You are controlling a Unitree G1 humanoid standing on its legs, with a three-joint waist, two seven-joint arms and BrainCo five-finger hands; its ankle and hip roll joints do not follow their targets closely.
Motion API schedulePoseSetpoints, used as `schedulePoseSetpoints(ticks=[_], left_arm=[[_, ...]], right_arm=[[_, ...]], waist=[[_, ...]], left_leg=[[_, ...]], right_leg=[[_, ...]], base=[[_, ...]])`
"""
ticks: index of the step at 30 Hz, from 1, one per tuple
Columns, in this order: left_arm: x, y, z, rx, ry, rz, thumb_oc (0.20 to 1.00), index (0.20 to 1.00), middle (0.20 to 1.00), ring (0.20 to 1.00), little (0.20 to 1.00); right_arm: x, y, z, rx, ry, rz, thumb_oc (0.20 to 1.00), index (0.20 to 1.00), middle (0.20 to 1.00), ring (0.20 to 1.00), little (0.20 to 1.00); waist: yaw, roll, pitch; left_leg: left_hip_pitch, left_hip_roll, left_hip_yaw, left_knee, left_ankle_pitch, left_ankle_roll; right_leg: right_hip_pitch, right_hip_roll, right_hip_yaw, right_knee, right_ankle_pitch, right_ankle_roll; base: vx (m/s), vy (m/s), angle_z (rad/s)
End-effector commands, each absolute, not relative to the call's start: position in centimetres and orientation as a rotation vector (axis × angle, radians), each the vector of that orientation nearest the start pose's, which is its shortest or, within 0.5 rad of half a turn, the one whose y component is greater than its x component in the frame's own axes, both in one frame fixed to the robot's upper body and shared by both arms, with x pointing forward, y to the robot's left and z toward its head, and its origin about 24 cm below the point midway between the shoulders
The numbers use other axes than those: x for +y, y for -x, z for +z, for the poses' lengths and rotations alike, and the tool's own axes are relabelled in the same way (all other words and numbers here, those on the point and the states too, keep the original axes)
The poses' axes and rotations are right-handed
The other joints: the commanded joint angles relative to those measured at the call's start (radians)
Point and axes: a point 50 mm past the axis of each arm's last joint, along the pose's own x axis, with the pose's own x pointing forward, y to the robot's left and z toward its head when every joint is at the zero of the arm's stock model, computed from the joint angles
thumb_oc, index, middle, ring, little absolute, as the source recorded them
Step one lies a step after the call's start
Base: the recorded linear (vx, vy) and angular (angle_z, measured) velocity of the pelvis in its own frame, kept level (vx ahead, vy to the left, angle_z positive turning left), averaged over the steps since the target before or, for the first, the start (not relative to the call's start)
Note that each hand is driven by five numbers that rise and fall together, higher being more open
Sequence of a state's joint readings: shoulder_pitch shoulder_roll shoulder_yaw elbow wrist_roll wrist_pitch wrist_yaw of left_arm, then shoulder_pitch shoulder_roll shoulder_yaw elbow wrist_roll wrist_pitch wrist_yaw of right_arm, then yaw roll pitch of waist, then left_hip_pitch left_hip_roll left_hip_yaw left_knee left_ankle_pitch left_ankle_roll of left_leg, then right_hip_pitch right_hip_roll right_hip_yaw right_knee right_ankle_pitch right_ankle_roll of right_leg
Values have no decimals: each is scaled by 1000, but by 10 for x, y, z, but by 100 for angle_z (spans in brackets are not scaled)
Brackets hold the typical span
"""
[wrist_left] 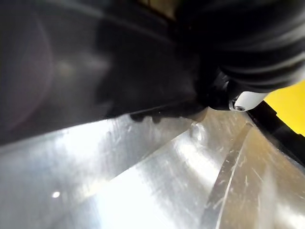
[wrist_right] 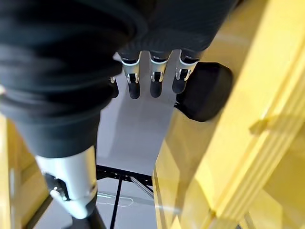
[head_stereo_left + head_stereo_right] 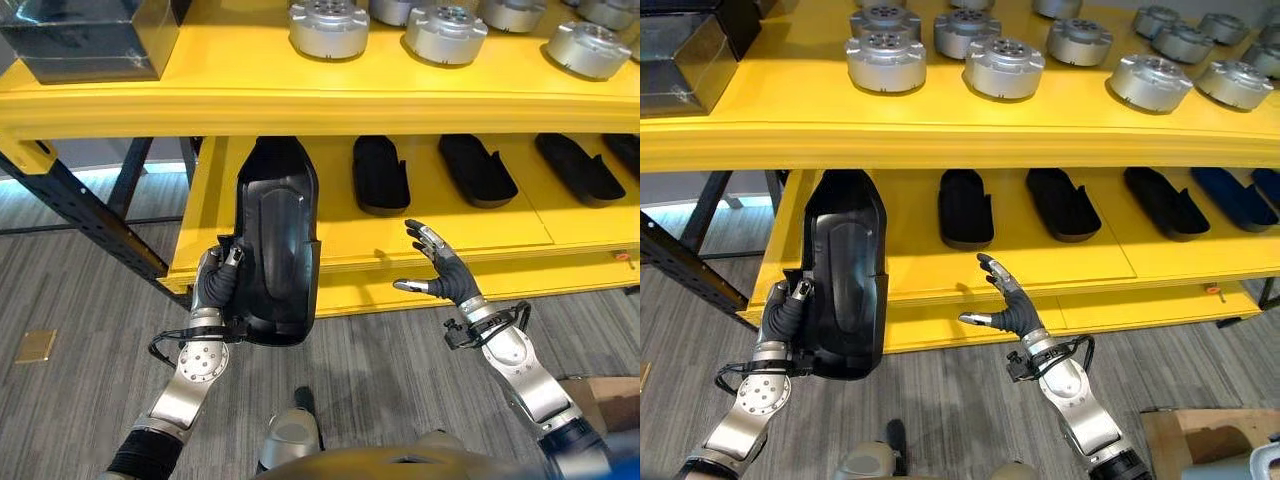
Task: Move parts from the plastic box to the shelf.
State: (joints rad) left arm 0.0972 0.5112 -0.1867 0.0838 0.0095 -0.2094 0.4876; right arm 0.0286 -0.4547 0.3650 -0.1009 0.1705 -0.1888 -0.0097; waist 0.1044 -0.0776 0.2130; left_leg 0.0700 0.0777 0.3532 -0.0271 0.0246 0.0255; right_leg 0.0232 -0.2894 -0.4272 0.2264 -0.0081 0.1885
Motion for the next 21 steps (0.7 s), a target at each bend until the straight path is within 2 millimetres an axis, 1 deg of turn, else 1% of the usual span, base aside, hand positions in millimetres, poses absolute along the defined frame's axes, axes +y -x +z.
schedulePoseSetpoints(ticks=[1,2,3,4,7,11,12,15,16,17,19,21], left_arm=[[210,-245,64,-245,-393,277,200,200,200,200,200],[204,-246,60,-246,-401,263,200,200,200,200,200],[204,-246,61,-247,-406,253,200,200,200,200,200],[203,-246,60,-241,-409,243,200,200,200,200,200],[203,-243,59,-237,-401,248,200,200,200,200,200],[207,-240,57,-212,-397,270,200,200,200,200,200],[209,-239,56,-203,-395,278,200,200,200,200,200],[210,-238,55,-194,-395,285,200,200,200,200,200],[213,-236,54,-189,-395,297,200,200,200,200,200],[214,-236,54,-186,-396,302,200,200,200,200,200],[215,-235,53,-186,-400,312,200,200,200,200,200],[218,-233,52,-182,-403,330,200,200,200,200,200]], right_arm=[[-136,-236,87,-312,279,466,1000,1000,1000,1000,1000],[-130,-237,88,-330,291,492,1000,1000,1000,1000,1000],[-129,-237,89,-334,294,496,1000,1000,1000,1000,1000],[-128,-236,90,-336,307,509,1000,1000,1000,1000,1000],[-126,-238,92,-328,312,544,1000,1000,1000,1000,1000],[-125,-237,92,-310,310,581,1000,1000,1000,1000,1000],[-124,-236,93,-313,315,596,1000,1000,1000,1000,1000],[-123,-235,94,-314,314,607,1000,1000,1000,1000,1000],[-123,-235,98,-331,320,619,1000,1000,1000,1000,1000],[-123,-234,100,-341,322,620,1000,1000,1000,1000,1000],[-123,-234,104,-361,319,618,1000,1000,1000,1000,1000],[-125,-233,109,-388,315,607,1000,1000,1000,1000,1000]], waist=[[-22,26,-23],[-44,30,-23],[-53,30,-26],[-58,29,-31],[-44,26,-44],[-31,22,-54],[-25,17,-60],[-20,14,-62],[-13,10,-64],[-12,10,-63],[-11,8,-65],[-10,11,-64]], left_leg=[[13,15,16,100,-81,-53],[25,19,-2,85,-87,-54],[20,23,-6,85,-86,-56],[21,29,-6,89,-88,-60],[32,42,4,89,-81,-69],[33,63,-3,118,-92,-88],[27,74,-3,128,-88,-96],[24,92,-6,144,-95,-106],[18,109,-8,155,-88,-115],[18,118,-8,164,-93,-119],[13,127,-8,172,-87,-123],[10,140,-6,195,-96,-129]], right_leg=[[55,68,12,-178,28,-1],[19,62,78,-189,63,15],[7,65,104,-180,57,11],[8,67,116,-177,49,8],[29,73,84,-194,52,-4],[68,89,66,-200,28,-22],[78,95,56,-206,20,-32],[96,99,43,-214,10,-37],[110,101,34,-227,9,-46],[119,102,30,-228,4,-48],[119,99,26,-228,5,-52],[124,101,22,-219,-6,-57]], base=[[240,-205,-7],[225,-215,1],[220,-221,11],[172,-179,44],[131,-127,53],[184,-146,9],[161,-136,12],[142,-119,2],[151,-124,3],[163,-144,-1],[92,-90,-1],[113,-116,0]])
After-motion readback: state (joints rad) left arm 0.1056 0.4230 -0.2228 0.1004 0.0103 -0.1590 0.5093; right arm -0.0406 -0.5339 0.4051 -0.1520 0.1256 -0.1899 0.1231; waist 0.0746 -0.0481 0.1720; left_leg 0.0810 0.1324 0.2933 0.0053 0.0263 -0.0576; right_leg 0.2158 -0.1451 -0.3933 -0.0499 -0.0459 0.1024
